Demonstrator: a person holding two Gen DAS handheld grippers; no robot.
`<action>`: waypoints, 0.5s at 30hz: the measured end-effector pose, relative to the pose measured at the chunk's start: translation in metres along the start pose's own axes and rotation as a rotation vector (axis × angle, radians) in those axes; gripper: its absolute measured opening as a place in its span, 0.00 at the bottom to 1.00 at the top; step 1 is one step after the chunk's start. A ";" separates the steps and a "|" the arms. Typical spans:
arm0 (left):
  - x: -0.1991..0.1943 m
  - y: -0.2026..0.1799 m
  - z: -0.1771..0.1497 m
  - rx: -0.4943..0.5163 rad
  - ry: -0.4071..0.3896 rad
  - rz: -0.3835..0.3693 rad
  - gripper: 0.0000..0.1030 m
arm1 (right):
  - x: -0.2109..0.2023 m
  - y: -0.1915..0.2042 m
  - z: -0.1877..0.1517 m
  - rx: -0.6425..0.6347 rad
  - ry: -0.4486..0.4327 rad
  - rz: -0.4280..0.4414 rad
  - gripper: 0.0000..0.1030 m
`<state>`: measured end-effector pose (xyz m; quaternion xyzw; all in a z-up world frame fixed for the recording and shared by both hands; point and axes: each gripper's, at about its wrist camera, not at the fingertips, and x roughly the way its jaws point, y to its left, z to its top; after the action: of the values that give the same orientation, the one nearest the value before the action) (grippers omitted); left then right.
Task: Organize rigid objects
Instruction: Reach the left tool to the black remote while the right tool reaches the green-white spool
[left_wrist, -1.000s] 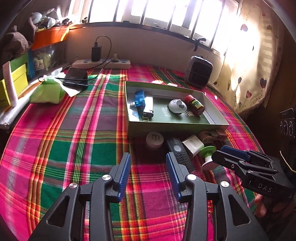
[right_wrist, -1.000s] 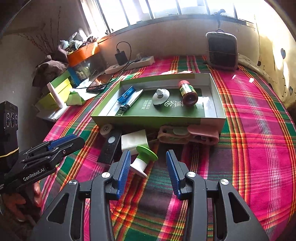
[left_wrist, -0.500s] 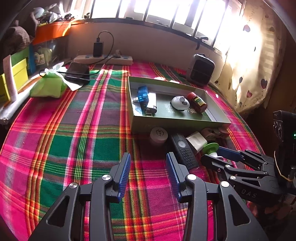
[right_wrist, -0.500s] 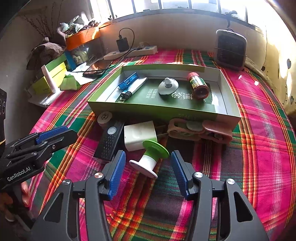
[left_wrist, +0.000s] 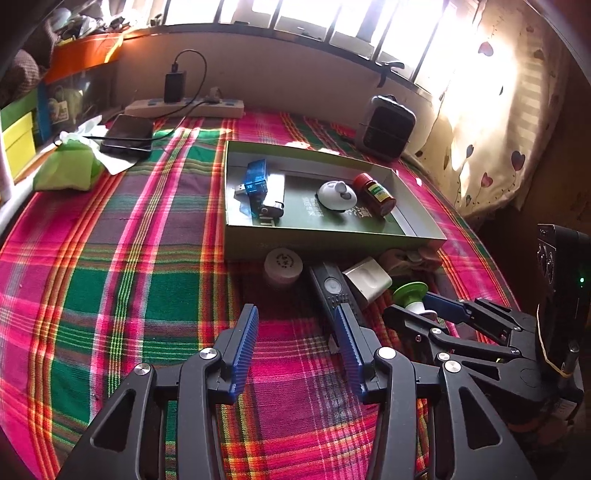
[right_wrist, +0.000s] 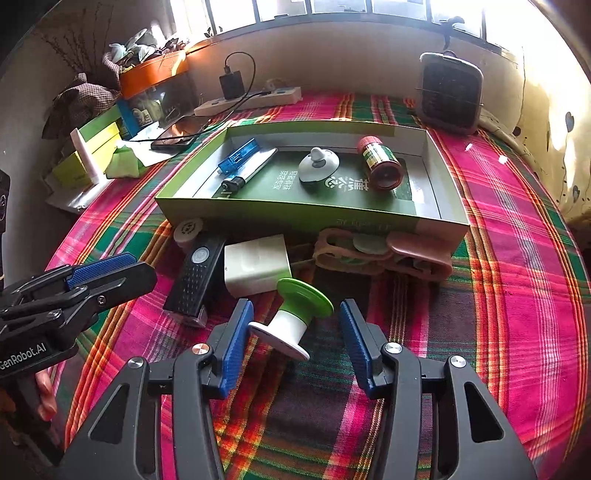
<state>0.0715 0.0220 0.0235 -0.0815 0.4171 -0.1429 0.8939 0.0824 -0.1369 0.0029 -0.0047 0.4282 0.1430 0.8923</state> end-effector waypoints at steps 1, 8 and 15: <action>0.001 -0.002 0.000 0.002 0.003 -0.002 0.41 | 0.000 -0.001 0.000 -0.001 0.000 -0.003 0.44; 0.006 -0.016 0.003 0.034 0.016 -0.004 0.42 | -0.005 -0.010 -0.001 0.018 -0.013 -0.003 0.43; 0.017 -0.034 0.002 0.080 0.042 0.014 0.42 | -0.012 -0.026 -0.003 0.048 -0.032 -0.011 0.43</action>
<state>0.0767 -0.0158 0.0217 -0.0397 0.4300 -0.1547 0.8886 0.0797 -0.1658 0.0076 0.0167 0.4171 0.1276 0.8997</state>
